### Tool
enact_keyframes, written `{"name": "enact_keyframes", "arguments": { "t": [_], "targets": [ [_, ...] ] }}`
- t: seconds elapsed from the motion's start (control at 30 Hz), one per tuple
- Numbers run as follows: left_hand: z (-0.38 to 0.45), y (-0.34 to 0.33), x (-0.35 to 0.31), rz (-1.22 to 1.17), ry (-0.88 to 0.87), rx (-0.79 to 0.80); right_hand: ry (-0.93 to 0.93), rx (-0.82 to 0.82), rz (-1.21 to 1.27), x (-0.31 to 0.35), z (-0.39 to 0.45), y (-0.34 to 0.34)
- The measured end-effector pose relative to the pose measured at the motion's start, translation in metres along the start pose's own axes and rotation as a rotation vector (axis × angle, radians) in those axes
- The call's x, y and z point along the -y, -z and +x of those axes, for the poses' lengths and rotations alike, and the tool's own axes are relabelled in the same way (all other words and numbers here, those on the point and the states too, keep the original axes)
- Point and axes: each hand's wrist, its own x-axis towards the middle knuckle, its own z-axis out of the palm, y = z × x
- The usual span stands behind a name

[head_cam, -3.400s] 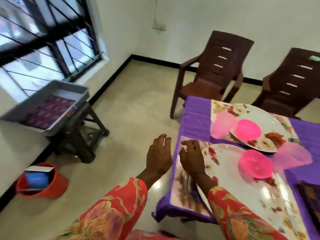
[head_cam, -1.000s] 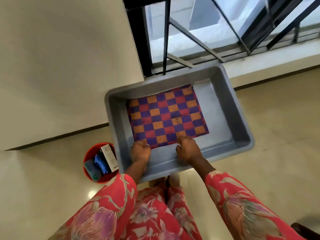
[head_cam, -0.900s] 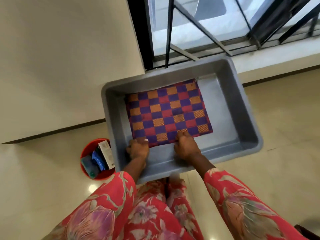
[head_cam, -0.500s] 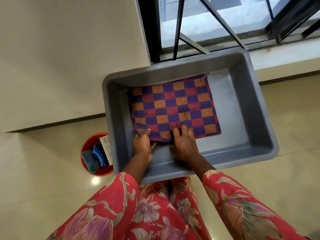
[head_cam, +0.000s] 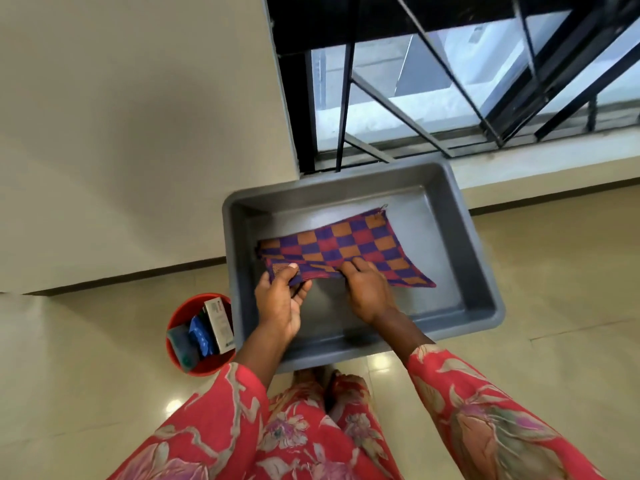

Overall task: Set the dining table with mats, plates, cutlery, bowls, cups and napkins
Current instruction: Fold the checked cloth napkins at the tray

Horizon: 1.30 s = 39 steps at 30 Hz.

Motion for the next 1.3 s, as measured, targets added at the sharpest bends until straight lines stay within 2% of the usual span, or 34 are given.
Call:
{"name": "enact_keyframes", "arguments": {
  "t": [0.23, 0.37, 0.5, 0.57, 0.7, 0.77, 0.83, 1.0, 1.13, 1.3],
  "targets": [
    [-0.042, 0.007, -0.022, 0.001, 0.085, 0.034, 0.006, 0.079, 0.081, 0.021, -0.028, 0.063],
    [-0.062, 0.017, -0.028, 0.019, 0.212, 0.032, 0.020, 0.127, 0.117, 0.043, -0.045, 0.104],
    [-0.082, 0.023, -0.035, 0.133, 0.278, 0.065, -0.016, 0.121, 0.243, 0.067, -0.065, 0.149],
    [-0.094, 0.025, -0.041, 0.200, 0.272, 0.109, -0.065, 0.157, 0.402, 0.080, -0.076, 0.174],
    [-0.110, 0.027, -0.052, 0.305, 0.268, 0.272, -0.098, 0.228, 0.908, 0.099, -0.101, 0.216],
    [-0.116, 0.025, -0.061, 0.316, 0.282, 0.411, -0.084, 0.201, 1.078, 0.102, -0.112, 0.234],
    [-0.121, 0.020, -0.069, 0.252, 0.299, 0.508, -0.079, 0.128, 1.129, 0.099, -0.119, 0.249],
    [-0.130, 0.007, -0.094, 0.146, 0.133, 0.556, -0.171, -0.066, 1.137, 0.078, -0.133, 0.270],
    [-0.134, -0.002, -0.113, 0.114, 0.009, 0.579, -0.183, -0.108, 1.149, 0.054, -0.141, 0.270],
    [-0.143, -0.010, -0.127, 0.174, -0.100, 0.503, -0.216, -0.170, 1.156, 0.047, -0.145, 0.265]
  ]
}}
